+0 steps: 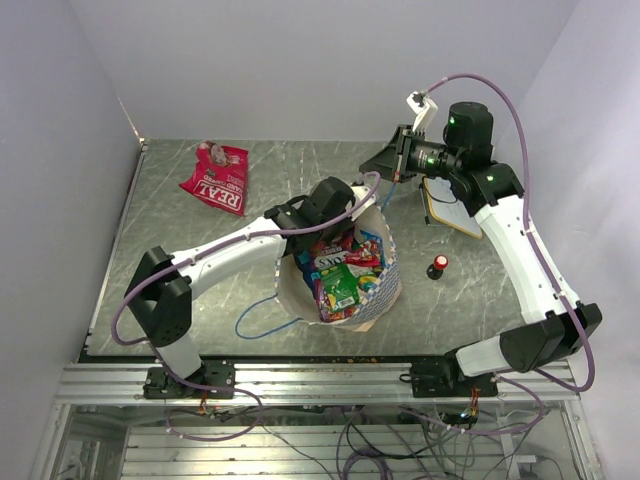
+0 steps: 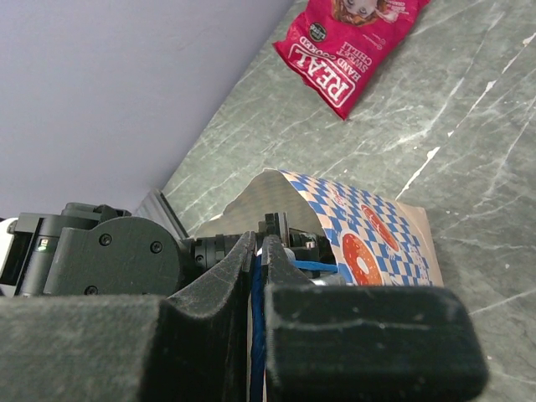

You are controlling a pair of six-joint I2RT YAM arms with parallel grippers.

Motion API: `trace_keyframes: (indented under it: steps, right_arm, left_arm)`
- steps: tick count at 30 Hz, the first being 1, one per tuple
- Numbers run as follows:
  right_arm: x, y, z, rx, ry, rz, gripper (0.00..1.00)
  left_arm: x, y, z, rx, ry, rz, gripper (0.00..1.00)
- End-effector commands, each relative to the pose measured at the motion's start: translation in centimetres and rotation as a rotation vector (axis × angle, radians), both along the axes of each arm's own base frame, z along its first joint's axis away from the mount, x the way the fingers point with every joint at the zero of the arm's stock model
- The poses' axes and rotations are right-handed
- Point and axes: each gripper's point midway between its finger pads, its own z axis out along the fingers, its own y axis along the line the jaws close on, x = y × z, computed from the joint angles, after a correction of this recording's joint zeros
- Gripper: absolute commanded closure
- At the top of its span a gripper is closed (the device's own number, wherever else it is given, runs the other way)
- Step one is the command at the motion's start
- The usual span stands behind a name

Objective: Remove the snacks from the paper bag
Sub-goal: Take out the snack from the paper bag.

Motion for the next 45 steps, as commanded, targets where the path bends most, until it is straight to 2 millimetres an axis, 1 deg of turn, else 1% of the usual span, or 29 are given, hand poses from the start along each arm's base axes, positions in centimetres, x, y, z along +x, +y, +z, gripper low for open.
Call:
trace_keyframes:
  steps: [1,3,7,12,14,15,18,21,24,25,27,28,29,30,33,35,36,38,39,40,42,45]
  right_arm:
    - [-3.2,0.6,5.6,0.089,-0.167,0.090,1.00]
    - [-3.2,0.5,5.5,0.086,-0.169,0.083,1.00]
    - [-3.1,0.3,5.3,0.081,-0.167,0.067,1.00]
    - [-3.1,0.3,5.1,0.079,-0.164,0.063,1.00]
    - [-3.1,0.3,5.1,0.081,-0.164,0.062,1.00]
    - [-3.1,0.3,5.0,0.080,-0.165,0.063,1.00]
    - [-3.1,0.3,4.9,0.082,-0.161,0.063,1.00]
    - [-3.1,0.4,4.7,0.089,-0.154,0.071,1.00]
    - [-3.1,0.4,4.7,0.088,-0.152,0.072,1.00]
    - [-3.1,0.4,4.7,0.086,-0.151,0.071,1.00]
    - [-3.1,0.4,4.7,0.085,-0.152,0.069,1.00]
    - [-3.2,0.4,4.6,0.085,-0.149,0.070,1.00]
    - [-3.2,0.4,4.7,0.086,-0.151,0.070,1.00]
    - [-3.2,0.4,4.7,0.087,-0.149,0.070,1.00]
    - [-3.2,0.4,4.7,0.089,-0.148,0.074,1.00]
    - [-3.2,0.4,4.8,0.087,-0.148,0.074,1.00]
    - [-3.2,0.4,4.8,0.084,-0.148,0.073,1.00]
    - [-3.2,0.4,4.9,0.081,-0.151,0.074,1.00]
    - [-3.2,0.3,4.9,0.079,-0.151,0.072,1.00]
    - [-3.3,0.3,5.0,0.078,-0.152,0.071,1.00]
    - [-3.3,0.3,5.0,0.076,-0.153,0.070,1.00]
    - [-3.4,0.2,4.9,0.075,-0.153,0.070,1.00]
  left_arm:
    - [-2.1,1.0,0.1,0.028,0.050,-0.008,0.89]
    - [-3.0,0.8,1.2,0.007,0.051,-0.019,0.93]
    - [-5.4,0.6,3.5,-0.048,0.059,-0.036,0.93]
    - [-8.4,0.4,6.9,-0.176,0.082,-0.029,0.93]
    - [-9.7,0.4,7.8,-0.215,0.101,-0.041,0.93]
    - [-10.3,0.4,7.9,-0.221,0.112,-0.045,0.93]
    - [-11.7,0.5,7.0,-0.222,0.155,-0.046,0.93]
    - [-12.7,-0.1,6.1,-0.253,0.215,-0.049,0.93]
    - [-13.0,-0.6,5.9,-0.328,0.284,0.024,0.93]
    - [-13.1,-0.9,5.4,-0.349,0.304,0.046,0.93]
    - [-12.9,-0.6,3.8,-0.337,0.339,0.121,0.93]
    - [-12.8,-0.6,2.5,-0.307,0.353,0.147,0.93]
    - [-12.6,-0.5,1.6,-0.282,0.357,0.165,0.93]
    - [-12.2,-0.3,1.0,-0.251,0.351,0.190,0.93]
    - [-11.3,-0.4,-0.7,-0.196,0.341,0.215,0.93]
    - [-10.8,-0.2,-2.2,-0.137,0.370,0.230,0.93]
    - [-10.6,0.0,-2.8,-0.105,0.383,0.245,0.90]
    - [-10.1,0.5,-3.7,-0.048,0.389,0.273,0.79]
    - [-9.9,0.7,-3.9,-0.028,0.383,0.279,0.72]
    - [-9.7,0.8,-4.0,-0.017,0.372,0.278,0.65]
    - [-9.4,1.0,-4.0,-0.006,0.358,0.270,0.54]
    - [-9.4,0.4,-3.8,-0.008,0.361,0.226,0.45]
